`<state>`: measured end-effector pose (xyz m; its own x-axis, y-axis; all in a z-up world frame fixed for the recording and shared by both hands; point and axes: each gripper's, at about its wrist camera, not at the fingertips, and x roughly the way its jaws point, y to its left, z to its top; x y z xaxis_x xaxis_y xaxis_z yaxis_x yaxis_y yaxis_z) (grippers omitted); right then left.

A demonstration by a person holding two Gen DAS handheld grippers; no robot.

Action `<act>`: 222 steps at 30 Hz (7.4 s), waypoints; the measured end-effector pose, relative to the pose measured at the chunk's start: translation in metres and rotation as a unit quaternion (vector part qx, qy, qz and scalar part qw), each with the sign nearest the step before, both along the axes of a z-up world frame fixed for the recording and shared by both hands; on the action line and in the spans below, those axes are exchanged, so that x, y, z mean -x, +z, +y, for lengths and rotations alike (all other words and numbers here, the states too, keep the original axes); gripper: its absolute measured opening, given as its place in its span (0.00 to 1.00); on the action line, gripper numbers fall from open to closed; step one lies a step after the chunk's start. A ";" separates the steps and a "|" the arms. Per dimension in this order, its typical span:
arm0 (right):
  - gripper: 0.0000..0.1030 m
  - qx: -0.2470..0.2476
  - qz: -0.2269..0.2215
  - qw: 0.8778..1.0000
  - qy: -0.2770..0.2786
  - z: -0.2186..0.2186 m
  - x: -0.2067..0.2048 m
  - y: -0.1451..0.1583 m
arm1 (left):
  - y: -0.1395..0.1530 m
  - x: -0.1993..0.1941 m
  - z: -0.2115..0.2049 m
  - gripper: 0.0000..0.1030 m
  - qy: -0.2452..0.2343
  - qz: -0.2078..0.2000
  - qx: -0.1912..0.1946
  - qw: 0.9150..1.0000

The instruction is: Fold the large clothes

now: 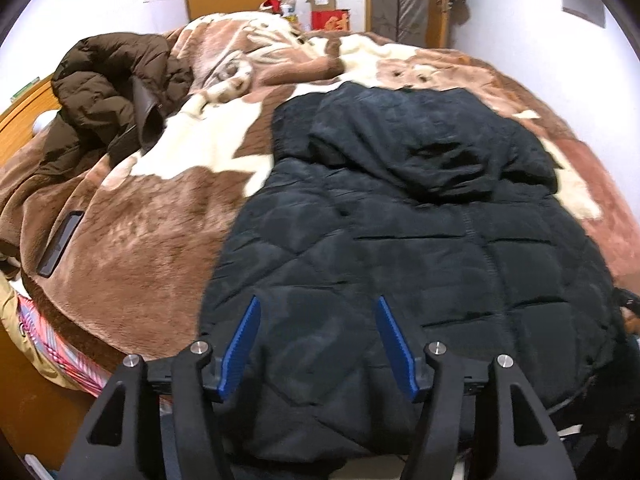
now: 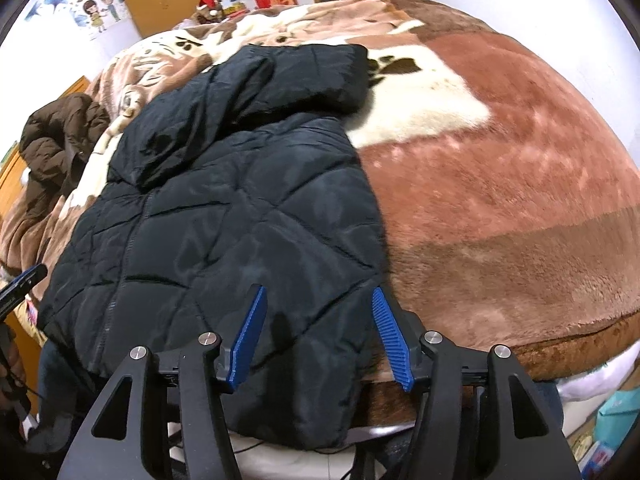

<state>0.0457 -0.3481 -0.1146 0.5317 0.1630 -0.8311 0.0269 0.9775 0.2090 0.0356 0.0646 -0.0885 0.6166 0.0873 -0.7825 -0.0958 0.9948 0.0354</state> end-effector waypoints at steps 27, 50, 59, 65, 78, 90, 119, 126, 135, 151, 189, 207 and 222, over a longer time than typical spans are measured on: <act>0.23 -0.065 0.064 0.995 0.028 0.008 -0.001 -0.029 | -0.068 -0.009 0.020 0.39 0.007 0.094 0.004 0.995; 0.13 -0.120 -0.048 0.988 0.080 0.004 0.034 0.084 | 0.062 0.032 0.040 0.14 -0.038 -0.046 0.103 0.993; 0.13 -0.161 -0.075 0.983 0.055 -0.010 0.009 0.103 | 0.078 0.008 0.051 0.14 -0.030 -0.061 0.146 0.987; 0.13 -0.173 -0.102 0.979 0.038 -0.016 -0.048 0.127 | 0.101 -0.051 0.051 0.14 -0.027 -0.080 0.137 0.987; 0.13 -0.148 -0.041 0.988 0.002 -0.020 -0.211 0.098 | 0.065 -0.215 0.048 0.15 -0.003 -0.031 0.103 0.994; 0.17 -0.154 0.042 0.987 -0.007 -0.025 -0.291 0.017 | -0.012 -0.301 0.038 0.21 0.012 0.027 0.068 0.997; 0.57 -0.109 -0.091 0.989 0.034 -0.008 -0.248 0.109 | 0.074 -0.267 0.047 0.75 -0.003 -0.077 0.108 0.991; 0.57 0.002 -0.035 0.996 0.080 0.043 -0.253 0.024 | -0.007 -0.272 -0.003 0.75 -0.072 -0.001 0.085 0.994; 0.57 -0.030 -0.084 0.995 0.035 -0.013 -0.271 0.048 | 0.013 -0.288 0.026 0.78 -0.045 -0.046 0.057 0.996; 0.09 -0.048 -0.034 0.998 0.026 -0.029 -0.308 0.025 | -0.017 -0.343 0.034 0.75 -0.027 -0.023 0.053 0.998; 0.23 0.085 -0.035 0.995 0.036 0.056 -0.334 -0.026 | -0.055 -0.360 -0.037 0.80 -0.096 -0.034 0.030 0.994; 0.25 0.041 -0.066 0.996 0.044 0.073 -0.312 0.036 | 0.012 -0.331 -0.087 0.78 -0.167 -0.048 0.065 0.983; 0.23 0.051 -0.048 0.997 0.023 0.057 -0.326 -0.006 | -0.031 -0.357 -0.111 0.75 -0.160 0.011 0.063 0.985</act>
<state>0.3720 -0.2912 -0.1211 0.6043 0.1067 -0.7896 -0.0335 0.9935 0.1086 0.3928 -0.0466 -0.1190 0.5789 -0.2071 -0.7887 0.2235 0.9705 -0.0908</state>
